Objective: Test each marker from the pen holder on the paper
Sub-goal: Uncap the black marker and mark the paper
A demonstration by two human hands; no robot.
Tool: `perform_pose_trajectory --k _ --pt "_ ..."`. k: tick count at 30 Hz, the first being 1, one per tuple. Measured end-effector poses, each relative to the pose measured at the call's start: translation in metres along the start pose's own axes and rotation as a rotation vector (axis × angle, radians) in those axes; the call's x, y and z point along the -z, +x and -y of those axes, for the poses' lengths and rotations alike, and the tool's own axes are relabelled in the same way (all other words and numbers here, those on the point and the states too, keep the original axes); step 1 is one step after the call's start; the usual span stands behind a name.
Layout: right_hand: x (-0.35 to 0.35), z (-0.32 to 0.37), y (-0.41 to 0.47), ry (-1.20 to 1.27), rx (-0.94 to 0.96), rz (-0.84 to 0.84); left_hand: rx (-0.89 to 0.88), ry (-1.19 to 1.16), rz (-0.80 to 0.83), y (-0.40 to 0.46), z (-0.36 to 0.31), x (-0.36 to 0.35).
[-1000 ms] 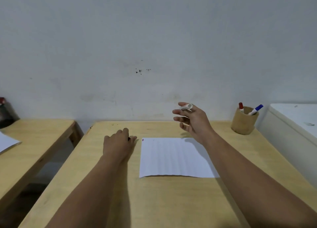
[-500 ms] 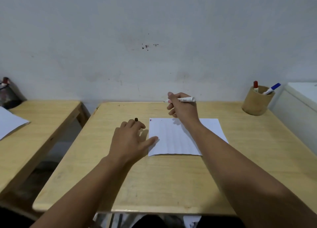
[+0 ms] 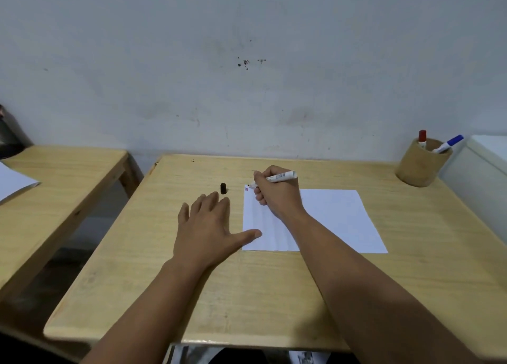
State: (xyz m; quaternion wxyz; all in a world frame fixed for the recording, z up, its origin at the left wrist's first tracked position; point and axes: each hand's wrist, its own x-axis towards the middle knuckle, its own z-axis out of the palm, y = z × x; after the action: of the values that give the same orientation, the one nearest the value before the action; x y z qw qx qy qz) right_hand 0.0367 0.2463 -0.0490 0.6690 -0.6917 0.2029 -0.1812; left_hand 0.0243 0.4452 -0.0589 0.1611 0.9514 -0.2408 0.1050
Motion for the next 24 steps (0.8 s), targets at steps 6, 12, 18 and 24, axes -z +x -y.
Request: perform_pose_trajectory --k 6,12,18,24 --pt "-0.0006 -0.003 -0.0007 0.0 0.014 -0.035 0.022 -0.009 0.088 -0.0004 0.0001 0.0012" --pt "-0.0003 -0.0044 -0.0006 -0.062 0.02 -0.006 0.023 -0.003 0.097 -0.0006 -0.002 0.005" --pt "-0.0013 -0.0063 0.0 -0.19 0.044 0.004 0.019 0.01 0.087 -0.0009 -0.0017 0.0044" --pt "-0.0024 -0.008 0.001 -0.272 0.07 0.003 0.02 0.003 0.078 -0.0005 -0.0011 0.0027"
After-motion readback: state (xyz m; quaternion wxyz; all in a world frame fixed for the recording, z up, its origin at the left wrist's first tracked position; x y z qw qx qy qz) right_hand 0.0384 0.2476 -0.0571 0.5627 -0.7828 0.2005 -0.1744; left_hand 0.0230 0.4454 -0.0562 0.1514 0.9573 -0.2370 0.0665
